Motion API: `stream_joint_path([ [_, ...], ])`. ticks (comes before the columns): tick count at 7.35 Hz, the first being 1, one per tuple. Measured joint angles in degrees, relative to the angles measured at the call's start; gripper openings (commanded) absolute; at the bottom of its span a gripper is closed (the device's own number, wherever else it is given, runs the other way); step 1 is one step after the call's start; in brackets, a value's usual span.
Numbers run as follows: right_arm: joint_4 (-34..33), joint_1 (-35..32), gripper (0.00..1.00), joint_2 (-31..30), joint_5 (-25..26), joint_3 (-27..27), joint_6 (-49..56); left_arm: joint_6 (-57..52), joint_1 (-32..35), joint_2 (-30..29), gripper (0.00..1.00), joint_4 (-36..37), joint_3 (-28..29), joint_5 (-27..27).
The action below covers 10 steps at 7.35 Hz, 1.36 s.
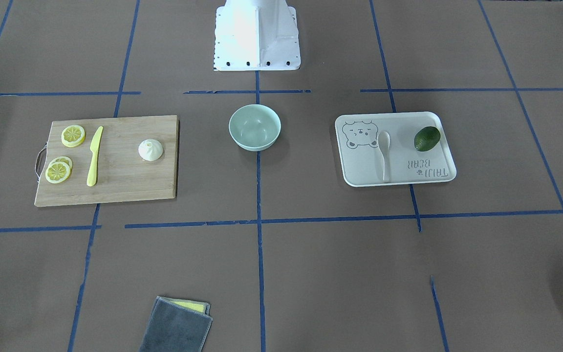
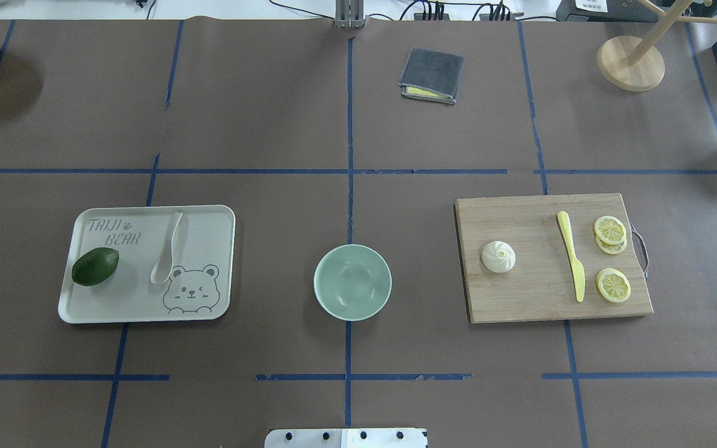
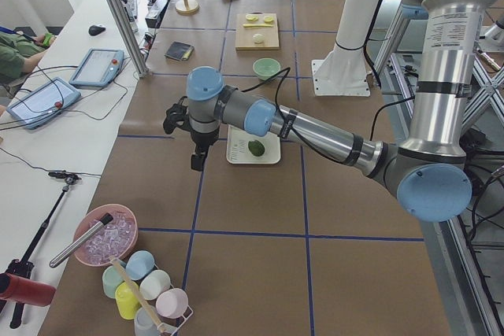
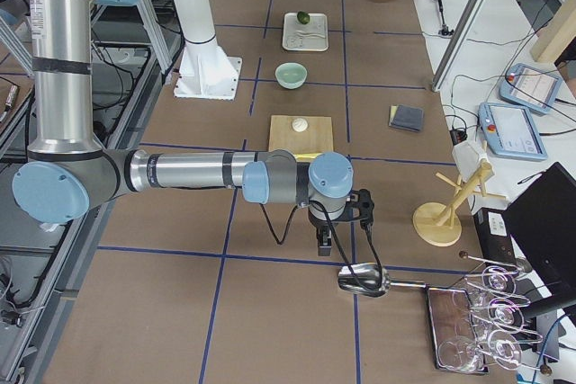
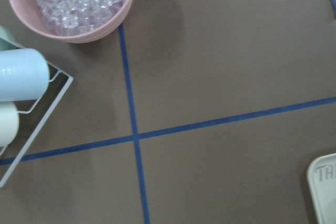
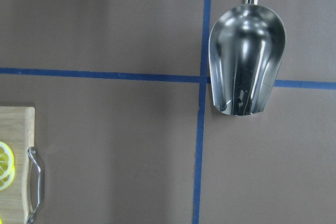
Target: Put spoon and bun in bowl
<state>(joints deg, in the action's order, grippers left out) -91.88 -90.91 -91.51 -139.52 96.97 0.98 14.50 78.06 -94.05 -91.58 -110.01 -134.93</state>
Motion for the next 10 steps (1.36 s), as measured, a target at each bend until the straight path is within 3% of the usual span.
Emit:
stream_joint_path([
  [2,-0.04,0.09,1.00,0.64,-0.71,-0.42,-0.14,13.71,-8.76,-0.54,1.00,-7.38,-2.39,1.27],
  [5,0.22,0.21,1.00,0.68,-0.63,-0.49,-0.02,34.58,-23.34,-2.80,1.00,-18.78,-1.06,12.57],
  [7,0.25,0.27,1.00,1.22,-0.66,-0.02,-0.41,41.63,-31.27,-6.36,1.00,-20.26,3.40,21.26],
  [10,0.30,1.53,1.00,1.81,-0.68,2.08,-5.52,48.02,-37.12,-9.69,0.97,-20.91,8.52,26.62],
])
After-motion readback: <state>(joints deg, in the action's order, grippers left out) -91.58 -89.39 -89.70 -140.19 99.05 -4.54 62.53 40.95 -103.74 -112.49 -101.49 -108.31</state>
